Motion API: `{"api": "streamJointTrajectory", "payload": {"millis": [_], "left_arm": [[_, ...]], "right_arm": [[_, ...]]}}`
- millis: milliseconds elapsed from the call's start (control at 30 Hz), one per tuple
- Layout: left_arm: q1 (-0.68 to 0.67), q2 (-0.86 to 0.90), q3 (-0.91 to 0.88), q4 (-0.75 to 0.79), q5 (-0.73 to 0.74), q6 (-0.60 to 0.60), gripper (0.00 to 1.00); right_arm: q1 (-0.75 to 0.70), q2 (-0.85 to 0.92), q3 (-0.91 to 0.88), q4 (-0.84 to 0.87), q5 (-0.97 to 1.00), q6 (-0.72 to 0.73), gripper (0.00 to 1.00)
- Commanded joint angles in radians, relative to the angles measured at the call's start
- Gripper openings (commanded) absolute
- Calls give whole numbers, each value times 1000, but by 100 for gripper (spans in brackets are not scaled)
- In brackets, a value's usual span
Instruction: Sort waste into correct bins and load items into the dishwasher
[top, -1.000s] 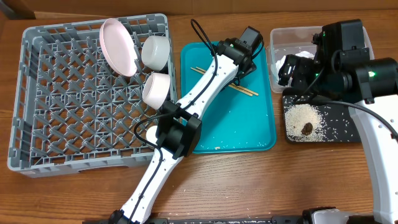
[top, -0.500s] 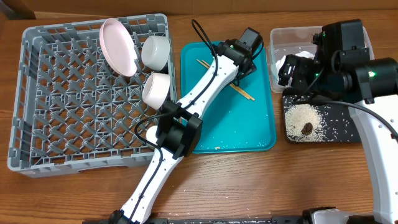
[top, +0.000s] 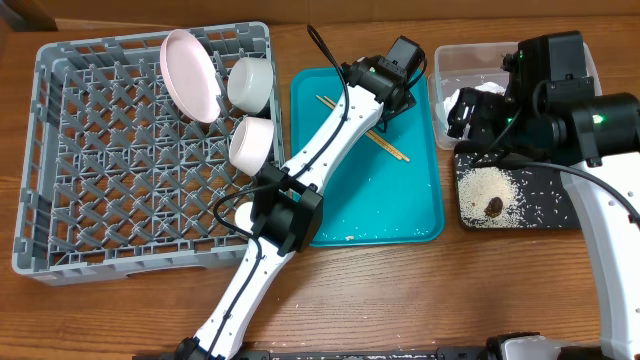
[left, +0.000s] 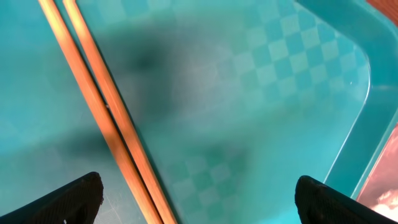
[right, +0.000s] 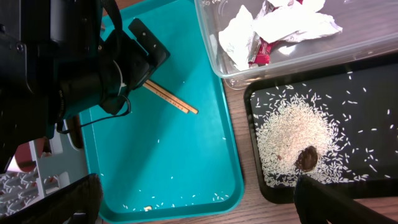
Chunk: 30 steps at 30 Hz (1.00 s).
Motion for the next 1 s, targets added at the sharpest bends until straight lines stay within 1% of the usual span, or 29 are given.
{"api": "streamJointTrajectory", "payload": {"millis": [0, 100, 767, 967], "left_arm": [[-1, 0, 21, 29, -57, 12, 100], [-1, 0, 11, 63, -59, 12, 100], [-1, 2, -54, 79, -42, -14, 100], [-1, 2, -77, 114, -43, -14, 100]], "right_arm": [[0, -5, 19, 4, 6, -6, 100], [0, -5, 19, 4, 6, -6, 100], [0, -5, 19, 4, 6, -6, 100], [0, -5, 19, 4, 6, -6, 100]]}}
